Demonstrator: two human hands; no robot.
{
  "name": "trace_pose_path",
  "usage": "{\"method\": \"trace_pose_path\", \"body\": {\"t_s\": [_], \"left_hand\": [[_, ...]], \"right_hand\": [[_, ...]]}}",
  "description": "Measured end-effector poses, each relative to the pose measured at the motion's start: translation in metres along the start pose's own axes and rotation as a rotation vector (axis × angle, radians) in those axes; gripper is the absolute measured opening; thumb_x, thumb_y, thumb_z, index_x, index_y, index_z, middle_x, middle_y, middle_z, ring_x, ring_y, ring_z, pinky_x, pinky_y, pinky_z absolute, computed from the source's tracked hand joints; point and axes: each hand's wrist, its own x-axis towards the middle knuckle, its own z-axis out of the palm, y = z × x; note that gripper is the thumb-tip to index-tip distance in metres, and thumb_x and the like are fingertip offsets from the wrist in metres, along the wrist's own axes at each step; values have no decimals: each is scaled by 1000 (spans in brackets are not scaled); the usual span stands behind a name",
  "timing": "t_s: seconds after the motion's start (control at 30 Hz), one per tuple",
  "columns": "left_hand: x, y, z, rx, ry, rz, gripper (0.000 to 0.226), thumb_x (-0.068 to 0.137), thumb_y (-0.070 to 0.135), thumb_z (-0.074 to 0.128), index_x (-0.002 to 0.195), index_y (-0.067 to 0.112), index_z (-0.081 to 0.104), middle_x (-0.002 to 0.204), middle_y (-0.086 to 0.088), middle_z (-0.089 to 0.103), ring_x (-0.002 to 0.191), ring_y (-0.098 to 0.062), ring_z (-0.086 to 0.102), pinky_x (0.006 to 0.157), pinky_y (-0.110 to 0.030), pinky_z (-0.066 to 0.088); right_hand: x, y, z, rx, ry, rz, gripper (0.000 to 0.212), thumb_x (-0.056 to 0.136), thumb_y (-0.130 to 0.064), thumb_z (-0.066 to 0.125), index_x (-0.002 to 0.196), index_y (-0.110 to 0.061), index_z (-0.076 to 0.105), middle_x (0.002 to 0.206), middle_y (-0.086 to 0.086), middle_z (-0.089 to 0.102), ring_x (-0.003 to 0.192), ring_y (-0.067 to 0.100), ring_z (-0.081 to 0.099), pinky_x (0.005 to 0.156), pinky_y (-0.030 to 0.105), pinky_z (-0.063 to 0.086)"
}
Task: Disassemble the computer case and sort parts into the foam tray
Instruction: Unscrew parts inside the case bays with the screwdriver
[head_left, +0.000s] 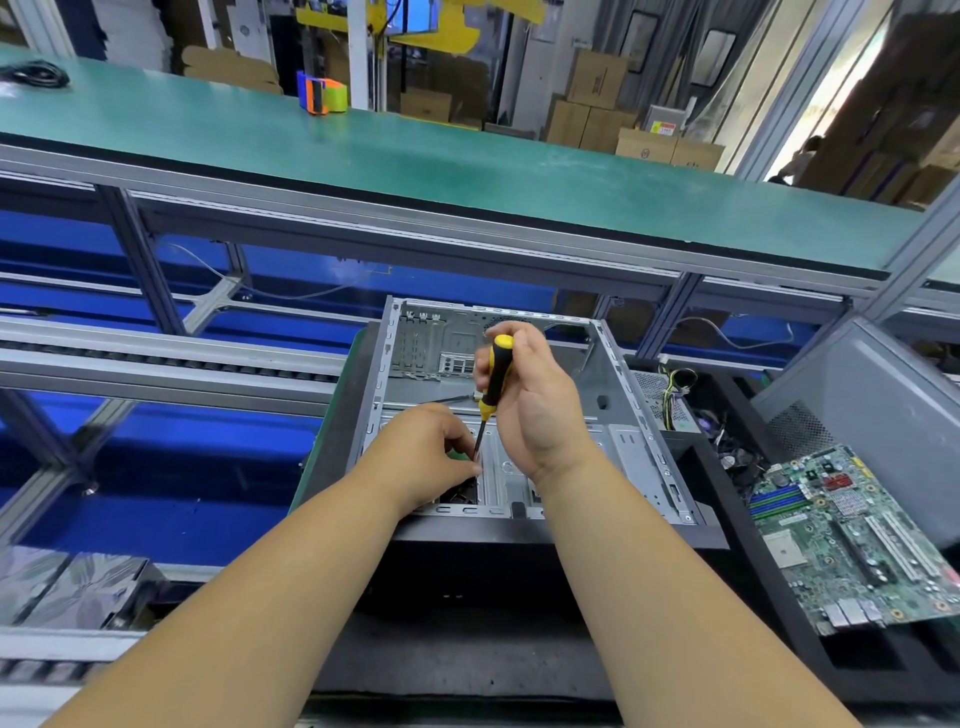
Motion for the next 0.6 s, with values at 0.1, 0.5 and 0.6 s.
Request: {"method": "trace_pose_path", "body": {"t_s": [0.1,0.5,0.6], "left_hand": [[0,0,1,-1,4,7,13,72,36,81,80,32,72,84,11,57,79,-4,55,73,-28,52],[1,0,0,-48,-28,-18,12,72,20,73,83,26,74,87,10,58,82,-4,57,77,-30,53],[0,0,0,-53,-28,-20,12,72,19,72,80,27,73,86,12,57,81,-2,56,76,-27,53]], "right_hand": [[0,2,-1,55,13,15,29,108,-33,30,98,-13,47,72,2,53,65,13,46,66,24,40],[-2,-3,-5,-159,-10,10,21,94,-31,49,93,-15,63,81,-2,62,76,13,58,70,31,39],[-2,-5,-5,-140,-6,1,23,96,-25,48,93,-14,69,82,2,61,78,17,57,69,31,40]]}}
